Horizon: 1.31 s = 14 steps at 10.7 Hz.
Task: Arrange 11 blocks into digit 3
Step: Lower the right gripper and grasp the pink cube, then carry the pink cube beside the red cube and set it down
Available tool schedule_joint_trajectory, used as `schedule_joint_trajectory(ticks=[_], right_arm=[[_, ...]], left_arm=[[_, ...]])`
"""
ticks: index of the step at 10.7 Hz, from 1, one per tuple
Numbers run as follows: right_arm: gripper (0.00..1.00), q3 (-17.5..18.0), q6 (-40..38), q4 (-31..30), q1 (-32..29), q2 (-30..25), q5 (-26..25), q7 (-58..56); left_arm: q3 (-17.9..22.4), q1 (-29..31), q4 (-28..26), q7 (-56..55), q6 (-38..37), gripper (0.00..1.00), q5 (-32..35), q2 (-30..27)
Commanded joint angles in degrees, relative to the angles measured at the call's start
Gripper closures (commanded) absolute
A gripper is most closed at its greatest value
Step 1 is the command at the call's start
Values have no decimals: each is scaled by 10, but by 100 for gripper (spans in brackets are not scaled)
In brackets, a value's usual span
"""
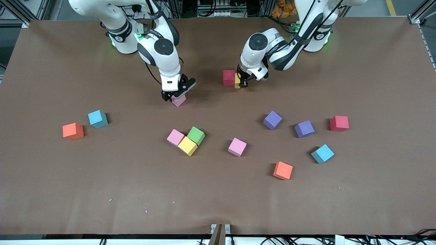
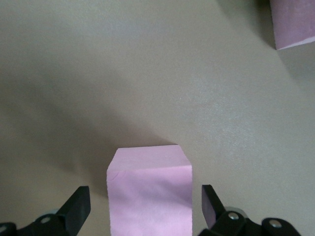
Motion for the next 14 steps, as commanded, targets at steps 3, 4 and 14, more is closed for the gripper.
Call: schedule_joint_trajectory(ticks=[3,4,14], right_arm=[[0,1,16,-13,-5,11,-10,-1],[0,1,16,-14,-7,13,-10,-1],[100,3,6,-10,-8,13,-7,-1]], left_arm=[[-1,-1,-9,-20,-38,100,14,-21],[-2,0,-9,-19,-38,100,14,-20],[-6,-5,-6,-21,-25,100,13,-10]])
